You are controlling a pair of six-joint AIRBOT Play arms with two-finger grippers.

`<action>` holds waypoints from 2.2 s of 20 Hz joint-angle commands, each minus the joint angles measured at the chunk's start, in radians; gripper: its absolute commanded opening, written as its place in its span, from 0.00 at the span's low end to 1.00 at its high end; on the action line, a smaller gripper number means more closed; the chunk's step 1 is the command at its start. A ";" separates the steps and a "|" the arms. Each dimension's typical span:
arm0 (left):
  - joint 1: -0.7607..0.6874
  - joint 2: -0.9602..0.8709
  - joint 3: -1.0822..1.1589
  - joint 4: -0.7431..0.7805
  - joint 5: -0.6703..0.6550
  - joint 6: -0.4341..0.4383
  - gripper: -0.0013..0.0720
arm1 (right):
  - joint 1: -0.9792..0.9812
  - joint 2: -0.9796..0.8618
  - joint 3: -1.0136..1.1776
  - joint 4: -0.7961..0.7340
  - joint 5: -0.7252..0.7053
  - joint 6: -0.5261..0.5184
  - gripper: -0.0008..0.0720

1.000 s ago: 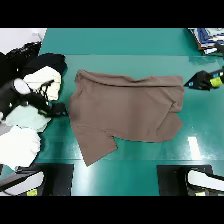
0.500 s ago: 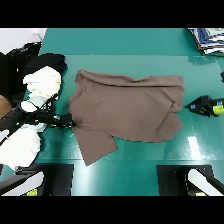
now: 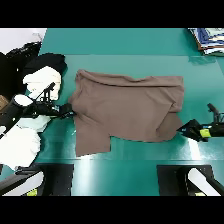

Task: Fold the shirts.

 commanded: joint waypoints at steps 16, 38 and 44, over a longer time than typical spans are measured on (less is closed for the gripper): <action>0.001 0.255 0.703 0.037 -0.087 -0.011 0.05 | 0.274 0.121 0.874 0.016 -0.179 0.020 0.03; 0.000 0.154 0.860 0.089 -0.215 -0.140 0.05 | 0.051 -0.002 1.118 0.061 0.126 0.059 0.03; 0.000 -0.239 0.676 0.084 -0.168 -0.082 0.05 | 0.262 -0.381 0.889 -0.025 0.016 0.058 0.03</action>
